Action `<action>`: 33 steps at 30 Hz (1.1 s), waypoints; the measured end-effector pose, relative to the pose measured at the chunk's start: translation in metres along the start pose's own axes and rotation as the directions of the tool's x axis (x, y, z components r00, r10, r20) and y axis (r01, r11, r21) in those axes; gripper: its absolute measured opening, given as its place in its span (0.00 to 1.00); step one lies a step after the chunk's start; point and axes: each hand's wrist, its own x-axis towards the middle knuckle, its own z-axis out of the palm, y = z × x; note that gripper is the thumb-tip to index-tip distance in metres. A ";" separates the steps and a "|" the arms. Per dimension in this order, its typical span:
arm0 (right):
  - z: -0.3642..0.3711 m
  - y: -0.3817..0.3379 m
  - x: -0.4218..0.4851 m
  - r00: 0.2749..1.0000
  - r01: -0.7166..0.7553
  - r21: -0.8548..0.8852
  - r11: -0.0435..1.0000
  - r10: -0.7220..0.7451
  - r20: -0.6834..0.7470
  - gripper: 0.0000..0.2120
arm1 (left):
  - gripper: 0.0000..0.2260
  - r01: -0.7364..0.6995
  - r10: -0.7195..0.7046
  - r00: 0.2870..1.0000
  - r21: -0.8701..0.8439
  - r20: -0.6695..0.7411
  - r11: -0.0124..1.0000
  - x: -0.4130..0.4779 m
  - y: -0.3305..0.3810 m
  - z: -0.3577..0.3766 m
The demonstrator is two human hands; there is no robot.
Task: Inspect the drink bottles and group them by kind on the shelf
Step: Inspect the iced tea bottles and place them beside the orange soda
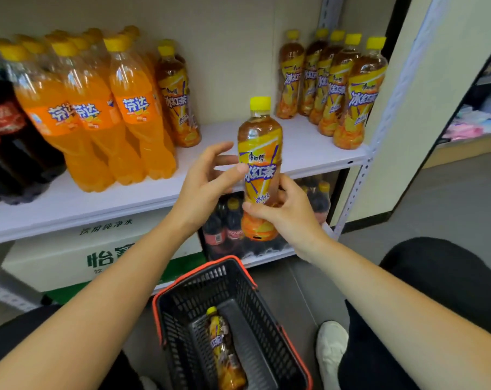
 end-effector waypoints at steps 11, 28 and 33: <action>0.012 0.004 -0.004 0.899 -0.307 0.155 0.939 0.233 0.371 0.23 | 0.24 0.118 -0.129 0.990 -0.171 -0.055 0.978 -0.009 -0.013 -0.016; 0.012 0.010 -0.005 0.957 -0.117 0.042 0.992 0.101 0.273 0.24 | 0.18 0.058 -0.097 0.986 -0.261 -0.139 0.963 -0.010 -0.001 -0.025; 0.010 0.006 -0.003 0.856 -0.300 0.048 0.953 0.247 0.455 0.23 | 0.18 0.061 -0.134 0.978 -0.398 -0.158 0.916 -0.008 -0.004 -0.027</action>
